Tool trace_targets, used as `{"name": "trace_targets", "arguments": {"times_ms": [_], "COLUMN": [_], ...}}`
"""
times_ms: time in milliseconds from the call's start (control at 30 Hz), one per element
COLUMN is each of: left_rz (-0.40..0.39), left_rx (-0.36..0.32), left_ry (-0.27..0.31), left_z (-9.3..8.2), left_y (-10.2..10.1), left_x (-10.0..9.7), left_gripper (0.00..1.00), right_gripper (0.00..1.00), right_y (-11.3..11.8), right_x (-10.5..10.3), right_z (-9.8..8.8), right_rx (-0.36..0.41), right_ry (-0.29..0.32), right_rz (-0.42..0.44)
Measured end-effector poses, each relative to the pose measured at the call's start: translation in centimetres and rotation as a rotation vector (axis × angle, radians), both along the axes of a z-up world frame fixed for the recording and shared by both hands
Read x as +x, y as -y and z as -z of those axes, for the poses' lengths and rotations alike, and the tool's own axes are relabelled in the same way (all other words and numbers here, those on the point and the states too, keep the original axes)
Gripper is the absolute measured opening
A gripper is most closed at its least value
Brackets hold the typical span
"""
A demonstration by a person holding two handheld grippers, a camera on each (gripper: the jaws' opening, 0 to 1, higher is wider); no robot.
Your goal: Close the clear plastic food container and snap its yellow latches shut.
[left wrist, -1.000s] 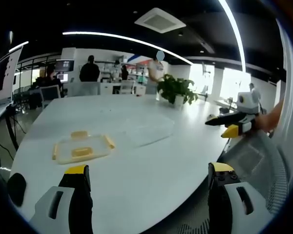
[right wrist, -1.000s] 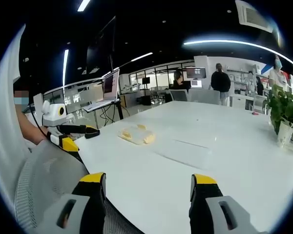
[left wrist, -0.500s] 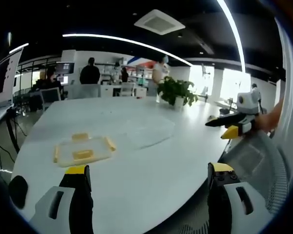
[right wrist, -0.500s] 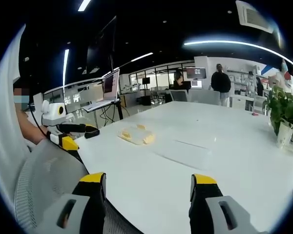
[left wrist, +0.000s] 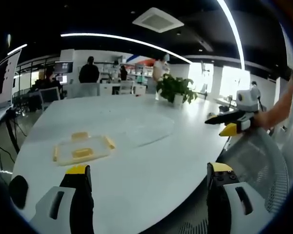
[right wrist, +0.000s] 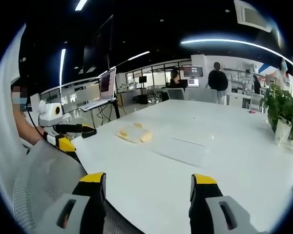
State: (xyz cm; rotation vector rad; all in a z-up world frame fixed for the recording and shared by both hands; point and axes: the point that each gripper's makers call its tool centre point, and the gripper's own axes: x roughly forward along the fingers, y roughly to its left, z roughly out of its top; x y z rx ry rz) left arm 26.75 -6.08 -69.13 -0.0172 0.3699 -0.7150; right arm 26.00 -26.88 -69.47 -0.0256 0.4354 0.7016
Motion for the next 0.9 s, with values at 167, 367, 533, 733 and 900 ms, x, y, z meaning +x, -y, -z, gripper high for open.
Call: {"name": "trace_targets", "arguments": {"times_ms": [167,367,533,733,900], "left_rz": [-0.001,0.000,-0.024,-0.031,-0.031], "left_rx": [0.000,-0.003,0.002,0.016,0.028], "left_ry": [-0.003,-0.004,-0.005,-0.010,-0.016], "left_z": [0.1,0.0,0.1,0.3,0.3], "left_y": [0.0,0.0,-0.5,-0.5,-0.5], "left_x": [-0.2,-0.1,0.2,0.3,0.3], "left_gripper": [0.96,0.96,0.97,0.97,0.96], "right_gripper": [0.68,0.67,0.67,0.67,0.67], "right_y": [-0.3,-0.4,-0.7,-0.9,-1.4], "right_x": [-0.4,-0.3,-0.4,-0.5,-0.7], "right_z": [0.1,-0.1,0.0,-0.3,-0.3], "right_rx": [-0.007,0.006,0.001,0.011,0.009], "right_ry": [0.001,-0.003,-0.007,0.000,0.002], "right_rz": [-0.013,-0.017,-0.039,-0.056,-0.102]}}
